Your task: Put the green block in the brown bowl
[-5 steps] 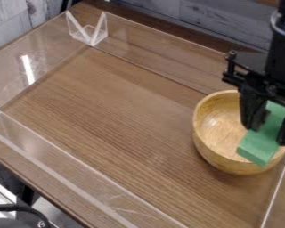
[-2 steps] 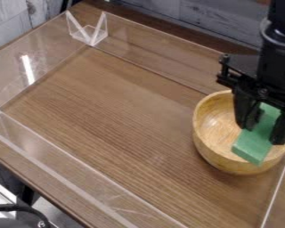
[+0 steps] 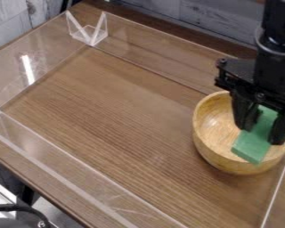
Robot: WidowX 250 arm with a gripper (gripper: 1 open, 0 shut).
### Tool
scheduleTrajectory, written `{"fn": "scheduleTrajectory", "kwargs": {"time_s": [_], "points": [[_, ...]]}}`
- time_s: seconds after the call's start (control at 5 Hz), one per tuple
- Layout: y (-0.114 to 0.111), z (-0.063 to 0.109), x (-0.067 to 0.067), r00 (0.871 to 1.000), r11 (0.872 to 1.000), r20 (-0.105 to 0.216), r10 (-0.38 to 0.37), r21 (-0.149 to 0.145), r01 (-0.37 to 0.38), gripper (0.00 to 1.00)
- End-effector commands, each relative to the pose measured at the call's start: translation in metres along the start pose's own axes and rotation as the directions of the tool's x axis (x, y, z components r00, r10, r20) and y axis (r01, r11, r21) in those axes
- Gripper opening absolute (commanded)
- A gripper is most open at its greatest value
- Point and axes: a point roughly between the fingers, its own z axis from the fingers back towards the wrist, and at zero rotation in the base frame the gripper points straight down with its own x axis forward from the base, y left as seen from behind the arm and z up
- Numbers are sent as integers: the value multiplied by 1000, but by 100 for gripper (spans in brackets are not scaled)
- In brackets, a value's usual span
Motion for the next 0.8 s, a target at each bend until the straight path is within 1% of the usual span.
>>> {"fn": "scheduleTrajectory", "kwargs": {"time_s": [0.0,0.6], "points": [[-3,4,6,999,1000,50,-4,-14,5,0],[4,-1,10,997,1000,73,14,-12,-14,0]]}}
